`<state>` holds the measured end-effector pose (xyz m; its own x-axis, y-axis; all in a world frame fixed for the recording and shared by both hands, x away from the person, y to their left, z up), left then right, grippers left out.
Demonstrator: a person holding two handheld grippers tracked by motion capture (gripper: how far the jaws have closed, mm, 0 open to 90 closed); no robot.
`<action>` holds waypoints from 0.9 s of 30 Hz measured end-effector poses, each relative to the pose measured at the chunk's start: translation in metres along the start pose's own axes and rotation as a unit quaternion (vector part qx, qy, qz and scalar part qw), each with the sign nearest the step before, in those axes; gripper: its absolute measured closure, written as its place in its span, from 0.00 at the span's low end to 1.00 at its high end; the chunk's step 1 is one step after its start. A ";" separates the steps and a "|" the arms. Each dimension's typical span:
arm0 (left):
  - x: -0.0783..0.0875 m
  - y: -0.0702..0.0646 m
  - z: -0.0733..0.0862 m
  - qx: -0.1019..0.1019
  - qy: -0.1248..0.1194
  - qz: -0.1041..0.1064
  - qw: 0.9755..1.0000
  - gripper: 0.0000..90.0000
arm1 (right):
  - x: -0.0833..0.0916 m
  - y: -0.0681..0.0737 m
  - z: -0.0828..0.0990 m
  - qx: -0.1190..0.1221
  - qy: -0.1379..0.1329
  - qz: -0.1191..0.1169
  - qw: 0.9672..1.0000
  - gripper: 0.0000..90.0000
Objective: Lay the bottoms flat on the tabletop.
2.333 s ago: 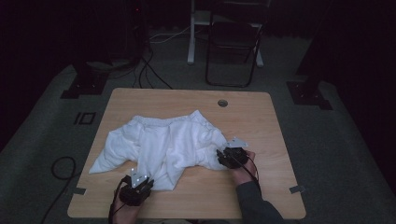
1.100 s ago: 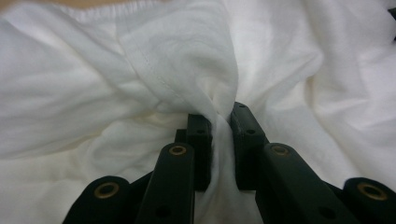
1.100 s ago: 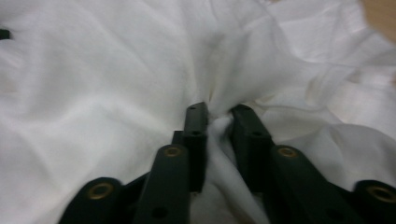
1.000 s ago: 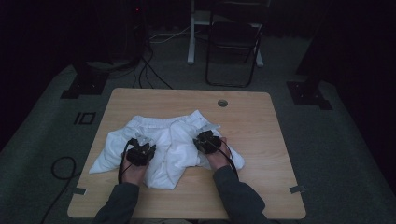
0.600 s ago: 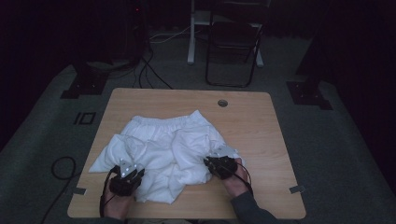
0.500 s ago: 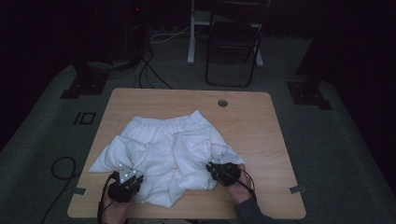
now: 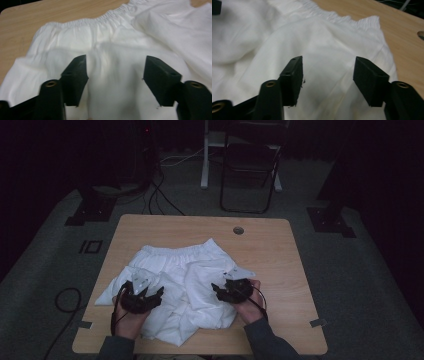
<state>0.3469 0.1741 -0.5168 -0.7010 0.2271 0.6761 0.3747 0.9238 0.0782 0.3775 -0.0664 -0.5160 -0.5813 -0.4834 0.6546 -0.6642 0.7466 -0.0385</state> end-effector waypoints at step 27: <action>0.010 -0.009 0.042 -0.005 0.068 0.041 0.997 0.89 | 0.000 0.009 0.048 0.016 0.101 -0.030 0.994 0.93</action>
<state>0.3109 0.1807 -0.5422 -0.5793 0.2563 0.7738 0.4329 0.9011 0.0256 0.3490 -0.0810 -0.5524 -0.4356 -0.4228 0.7947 -0.7115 0.7025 -0.0163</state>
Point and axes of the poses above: each handheld gripper's, and its own axes: x roughly backward along the jaws, z roughly out of its underside, y roughly to its left, the point moved 9 cm from there along -x, roughly forward along the jaws, and after that the axes turned 5 degrees about y, right-handed, at the moved point
